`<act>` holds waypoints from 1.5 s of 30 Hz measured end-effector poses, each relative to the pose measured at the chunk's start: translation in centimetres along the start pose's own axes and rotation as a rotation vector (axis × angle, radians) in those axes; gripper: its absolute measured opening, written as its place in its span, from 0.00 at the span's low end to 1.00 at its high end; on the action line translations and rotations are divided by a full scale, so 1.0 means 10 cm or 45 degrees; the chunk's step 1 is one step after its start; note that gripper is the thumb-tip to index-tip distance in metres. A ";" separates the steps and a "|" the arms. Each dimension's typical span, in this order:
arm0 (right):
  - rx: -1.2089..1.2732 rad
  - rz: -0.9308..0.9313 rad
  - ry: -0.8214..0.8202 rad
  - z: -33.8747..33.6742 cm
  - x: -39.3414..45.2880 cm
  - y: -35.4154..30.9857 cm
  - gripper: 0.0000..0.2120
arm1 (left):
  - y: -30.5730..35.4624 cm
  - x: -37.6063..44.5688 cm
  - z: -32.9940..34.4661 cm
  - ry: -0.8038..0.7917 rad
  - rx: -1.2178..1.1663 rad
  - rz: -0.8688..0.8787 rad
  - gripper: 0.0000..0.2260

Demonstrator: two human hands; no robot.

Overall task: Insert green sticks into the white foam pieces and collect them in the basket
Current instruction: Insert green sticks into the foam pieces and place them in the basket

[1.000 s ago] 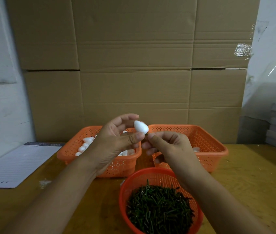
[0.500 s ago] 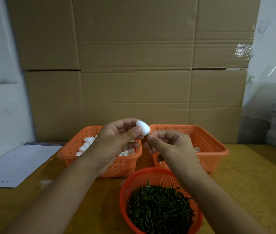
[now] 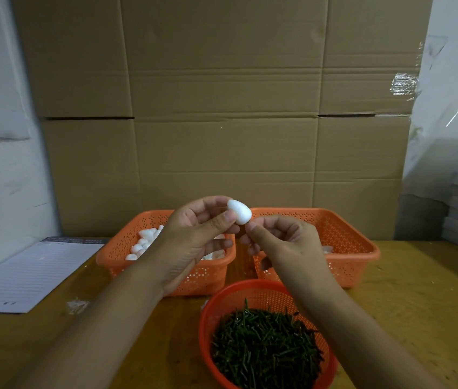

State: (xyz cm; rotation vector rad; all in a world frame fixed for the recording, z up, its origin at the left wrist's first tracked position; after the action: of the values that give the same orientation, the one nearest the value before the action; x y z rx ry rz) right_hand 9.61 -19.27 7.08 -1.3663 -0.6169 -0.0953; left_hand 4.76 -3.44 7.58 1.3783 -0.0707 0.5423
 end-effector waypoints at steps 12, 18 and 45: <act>0.148 0.293 -0.238 0.12 -0.03 0.13 0.08 | 0.02 -0.04 0.05 -0.034 0.096 0.034 0.17; 0.180 0.345 -0.300 0.13 -0.04 0.13 0.09 | 0.02 -0.04 0.06 -0.074 0.127 0.028 0.18; 0.067 0.174 -0.209 0.01 -0.01 0.03 0.07 | -0.02 -0.04 0.06 -0.194 0.052 -0.015 0.17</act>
State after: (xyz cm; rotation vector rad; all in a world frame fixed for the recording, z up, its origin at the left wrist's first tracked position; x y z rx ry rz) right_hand 9.60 -19.16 6.81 -1.3697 -0.6558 0.1436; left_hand 4.68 -4.16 7.36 1.4573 -0.1757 0.4307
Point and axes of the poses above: each hand's wrist, its own x-axis towards the middle knuckle, its own z-axis out of the palm, y = z × x, the point moved 4 cm from there along x, towards the middle knuckle, and after that the axes turned 8 degrees about y, right-handed, at the moved point
